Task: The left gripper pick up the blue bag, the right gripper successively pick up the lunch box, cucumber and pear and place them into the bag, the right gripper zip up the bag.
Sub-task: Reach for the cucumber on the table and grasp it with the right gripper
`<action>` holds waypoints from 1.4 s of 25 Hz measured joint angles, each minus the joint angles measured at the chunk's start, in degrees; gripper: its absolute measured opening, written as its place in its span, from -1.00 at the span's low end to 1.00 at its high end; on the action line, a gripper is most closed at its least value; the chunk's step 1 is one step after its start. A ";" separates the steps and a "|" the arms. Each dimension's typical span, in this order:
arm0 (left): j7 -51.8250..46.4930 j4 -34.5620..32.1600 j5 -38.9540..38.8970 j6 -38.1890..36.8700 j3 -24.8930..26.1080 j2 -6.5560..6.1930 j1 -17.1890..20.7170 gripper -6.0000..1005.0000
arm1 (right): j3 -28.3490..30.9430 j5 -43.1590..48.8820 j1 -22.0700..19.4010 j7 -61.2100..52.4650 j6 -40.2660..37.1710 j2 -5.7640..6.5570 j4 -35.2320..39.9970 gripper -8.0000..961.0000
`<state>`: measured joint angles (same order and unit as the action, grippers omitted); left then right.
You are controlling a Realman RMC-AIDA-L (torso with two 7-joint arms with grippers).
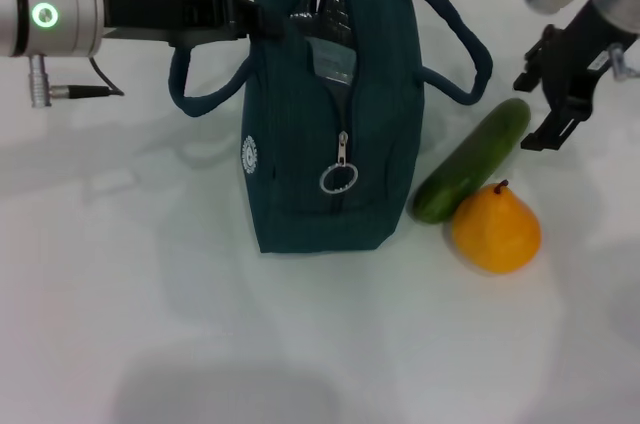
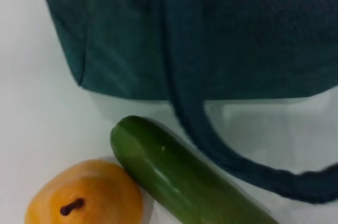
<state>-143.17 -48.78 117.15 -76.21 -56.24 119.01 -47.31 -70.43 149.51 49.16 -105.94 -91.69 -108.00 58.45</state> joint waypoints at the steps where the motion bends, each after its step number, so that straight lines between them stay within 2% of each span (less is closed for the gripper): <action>1: 0.00 0.00 0.00 0.27 0.00 -0.02 -0.03 -0.90 | -0.04 1.95 0.71 1.46 0.37 -1.45 0.01 0.65; 5: 0.00 0.05 0.00 0.95 0.00 -0.08 -0.05 -0.90 | -0.07 3.24 1.61 3.53 0.46 -2.86 -0.22 0.65; 8: 0.00 0.08 -0.01 1.22 -0.01 -0.09 0.11 -0.90 | -0.47 3.73 1.88 4.53 0.79 -3.38 -0.60 0.65; 16: -0.04 0.17 0.02 0.99 1.09 -0.10 0.55 -0.90 | -5.82 5.45 1.10 5.14 5.23 -5.70 -1.87 0.64; 22: -0.02 0.73 0.20 0.89 1.10 -0.20 0.79 -0.90 | -7.09 6.84 0.86 5.50 7.99 -6.94 -3.90 0.64; 31: 0.06 0.79 0.15 0.44 1.10 -0.27 1.32 -0.90 | -7.38 6.96 0.85 5.18 9.11 -7.19 -5.05 0.64; 35: 0.11 0.79 0.11 0.33 1.12 -0.27 1.35 -0.90 | -7.11 6.94 0.86 4.54 9.11 -7.21 -5.15 0.57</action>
<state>-143.06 -47.99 117.26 -75.88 -55.12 118.74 -45.97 -77.54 156.45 50.02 -101.40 -82.57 -115.22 53.30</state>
